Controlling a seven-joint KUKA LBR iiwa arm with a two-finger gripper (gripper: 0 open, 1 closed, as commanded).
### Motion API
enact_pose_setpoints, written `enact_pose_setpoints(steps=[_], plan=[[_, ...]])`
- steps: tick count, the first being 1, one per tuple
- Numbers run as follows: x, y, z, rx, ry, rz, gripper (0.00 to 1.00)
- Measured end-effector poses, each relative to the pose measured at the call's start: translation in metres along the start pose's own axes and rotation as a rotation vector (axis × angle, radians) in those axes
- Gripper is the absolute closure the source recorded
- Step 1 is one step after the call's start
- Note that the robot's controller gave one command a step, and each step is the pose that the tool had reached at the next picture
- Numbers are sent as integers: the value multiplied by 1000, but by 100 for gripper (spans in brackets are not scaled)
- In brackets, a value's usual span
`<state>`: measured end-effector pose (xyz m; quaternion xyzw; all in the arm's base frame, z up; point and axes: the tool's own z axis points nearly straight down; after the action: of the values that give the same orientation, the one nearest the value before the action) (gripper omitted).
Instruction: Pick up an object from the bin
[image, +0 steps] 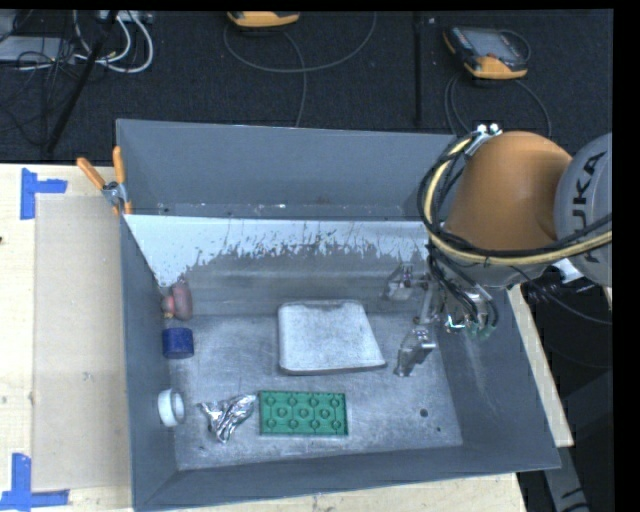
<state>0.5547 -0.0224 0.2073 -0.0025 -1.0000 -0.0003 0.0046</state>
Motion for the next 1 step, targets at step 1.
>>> enact_pose_setpoints(steps=[1], plan=[[-7, 57, 102, 3, -30, -22, 0]])
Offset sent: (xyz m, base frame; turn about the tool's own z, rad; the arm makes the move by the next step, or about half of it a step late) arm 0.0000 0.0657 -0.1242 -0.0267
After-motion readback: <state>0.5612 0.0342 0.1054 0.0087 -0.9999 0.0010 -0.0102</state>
